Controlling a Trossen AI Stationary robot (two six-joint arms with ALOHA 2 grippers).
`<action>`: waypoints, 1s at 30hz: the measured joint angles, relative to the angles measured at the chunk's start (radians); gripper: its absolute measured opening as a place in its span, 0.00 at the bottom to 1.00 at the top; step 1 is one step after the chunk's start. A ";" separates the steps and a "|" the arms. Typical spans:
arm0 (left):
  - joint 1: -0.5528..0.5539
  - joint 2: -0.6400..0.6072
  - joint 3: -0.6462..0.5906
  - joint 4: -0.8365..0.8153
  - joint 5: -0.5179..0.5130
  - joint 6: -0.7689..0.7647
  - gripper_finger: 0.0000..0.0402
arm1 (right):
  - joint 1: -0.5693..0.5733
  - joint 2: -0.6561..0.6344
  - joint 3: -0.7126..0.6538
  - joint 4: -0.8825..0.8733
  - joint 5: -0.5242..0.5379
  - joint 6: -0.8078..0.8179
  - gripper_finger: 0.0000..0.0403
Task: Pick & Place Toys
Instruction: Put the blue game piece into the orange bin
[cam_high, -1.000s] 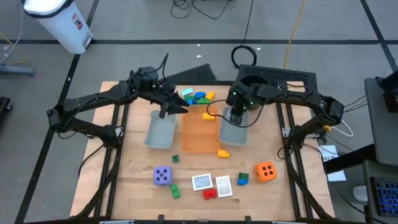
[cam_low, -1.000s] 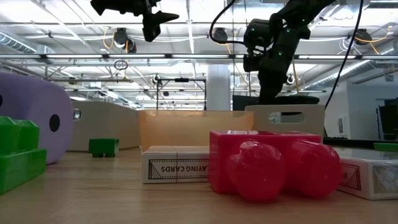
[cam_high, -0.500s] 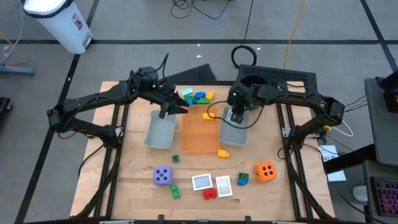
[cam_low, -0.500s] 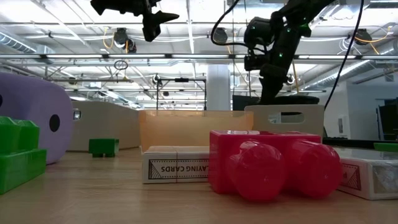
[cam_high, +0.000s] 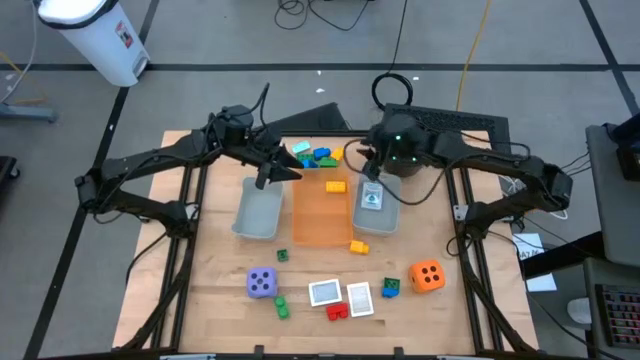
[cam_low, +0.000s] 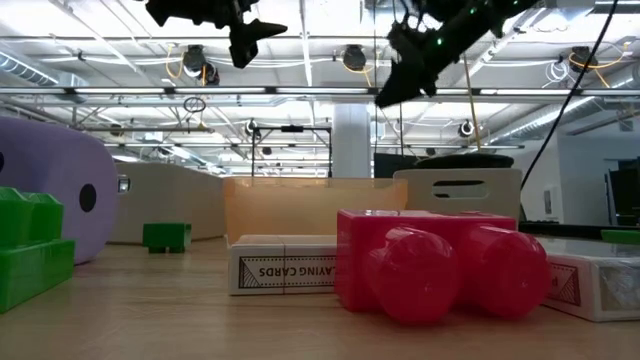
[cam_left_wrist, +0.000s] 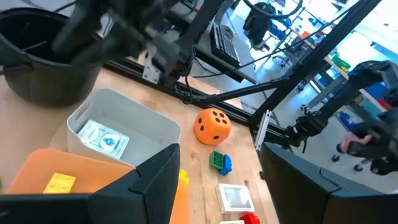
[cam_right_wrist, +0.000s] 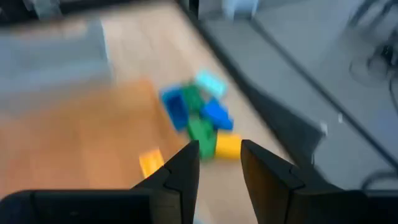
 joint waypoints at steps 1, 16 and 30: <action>0.006 -0.007 0.000 -0.007 0.017 0.000 0.57 | 0.000 -0.015 0.000 0.018 0.000 0.000 0.27; 0.011 -0.186 0.001 -0.594 -0.051 0.150 0.57 | 0.014 -0.132 0.000 0.117 -0.001 0.378 0.27; -0.312 -0.192 0.000 -0.727 -0.336 0.121 0.57 | 0.340 -0.045 0.000 0.121 0.074 0.434 0.27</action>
